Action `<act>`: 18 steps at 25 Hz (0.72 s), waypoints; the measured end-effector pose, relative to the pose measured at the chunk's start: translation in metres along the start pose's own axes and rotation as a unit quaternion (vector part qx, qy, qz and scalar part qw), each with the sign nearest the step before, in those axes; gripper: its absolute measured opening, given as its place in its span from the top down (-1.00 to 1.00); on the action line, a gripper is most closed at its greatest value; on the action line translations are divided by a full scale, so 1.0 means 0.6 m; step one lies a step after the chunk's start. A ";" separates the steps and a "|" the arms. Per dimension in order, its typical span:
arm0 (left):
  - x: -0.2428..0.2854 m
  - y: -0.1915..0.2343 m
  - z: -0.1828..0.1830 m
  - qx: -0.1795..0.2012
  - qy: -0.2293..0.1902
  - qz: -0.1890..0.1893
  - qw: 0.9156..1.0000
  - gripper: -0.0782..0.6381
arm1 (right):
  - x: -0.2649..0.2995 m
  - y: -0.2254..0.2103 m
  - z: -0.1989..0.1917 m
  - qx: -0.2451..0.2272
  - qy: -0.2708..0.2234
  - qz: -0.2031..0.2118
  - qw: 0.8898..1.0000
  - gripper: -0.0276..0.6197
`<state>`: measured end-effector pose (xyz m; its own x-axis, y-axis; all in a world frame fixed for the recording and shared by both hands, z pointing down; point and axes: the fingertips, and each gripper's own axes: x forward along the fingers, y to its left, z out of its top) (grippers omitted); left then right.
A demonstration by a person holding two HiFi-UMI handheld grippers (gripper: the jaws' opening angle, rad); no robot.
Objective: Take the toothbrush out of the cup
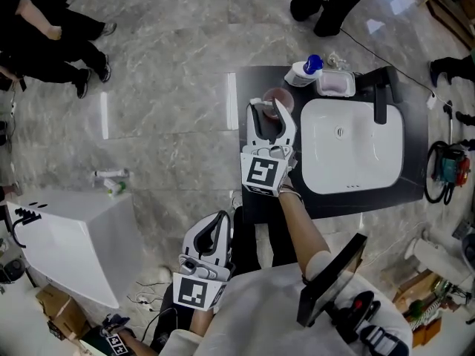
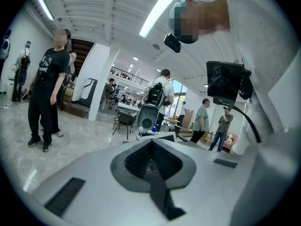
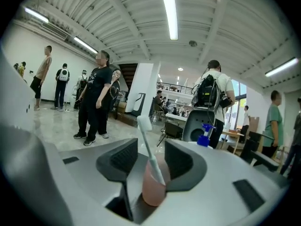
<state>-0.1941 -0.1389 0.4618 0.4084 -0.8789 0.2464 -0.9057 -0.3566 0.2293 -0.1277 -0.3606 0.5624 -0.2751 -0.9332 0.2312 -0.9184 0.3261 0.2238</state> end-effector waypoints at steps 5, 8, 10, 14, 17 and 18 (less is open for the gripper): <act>-0.009 0.006 0.004 -0.001 -0.002 0.008 1.000 0.77 | 0.007 -0.005 -0.003 -0.018 0.006 -0.020 1.000 0.59; -0.015 0.012 0.007 -0.001 -0.004 0.011 1.000 0.77 | 0.006 -0.016 0.004 -0.024 0.003 -0.037 0.999 0.82; -0.015 0.015 0.012 -0.001 -0.011 0.011 1.000 0.77 | 0.002 -0.021 0.011 -0.020 -0.003 -0.041 0.999 0.85; -0.011 0.008 0.013 0.000 -0.011 0.007 1.000 0.77 | -0.016 -0.038 0.017 -0.003 -0.009 -0.039 0.999 0.86; -0.005 -0.007 0.021 0.005 -0.016 -0.001 1.000 0.77 | -0.034 -0.053 0.033 0.017 -0.020 -0.031 0.999 0.86; -0.003 -0.012 0.024 0.006 -0.019 -0.003 1.000 0.77 | -0.039 -0.058 0.040 0.022 -0.025 -0.029 0.999 0.86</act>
<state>-0.1901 -0.1397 0.4462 0.4093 -0.8879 0.2099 -0.9048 -0.3653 0.2189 -0.0963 -0.3537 0.5264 -0.2333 -0.9571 0.1716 -0.9445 0.2651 0.1943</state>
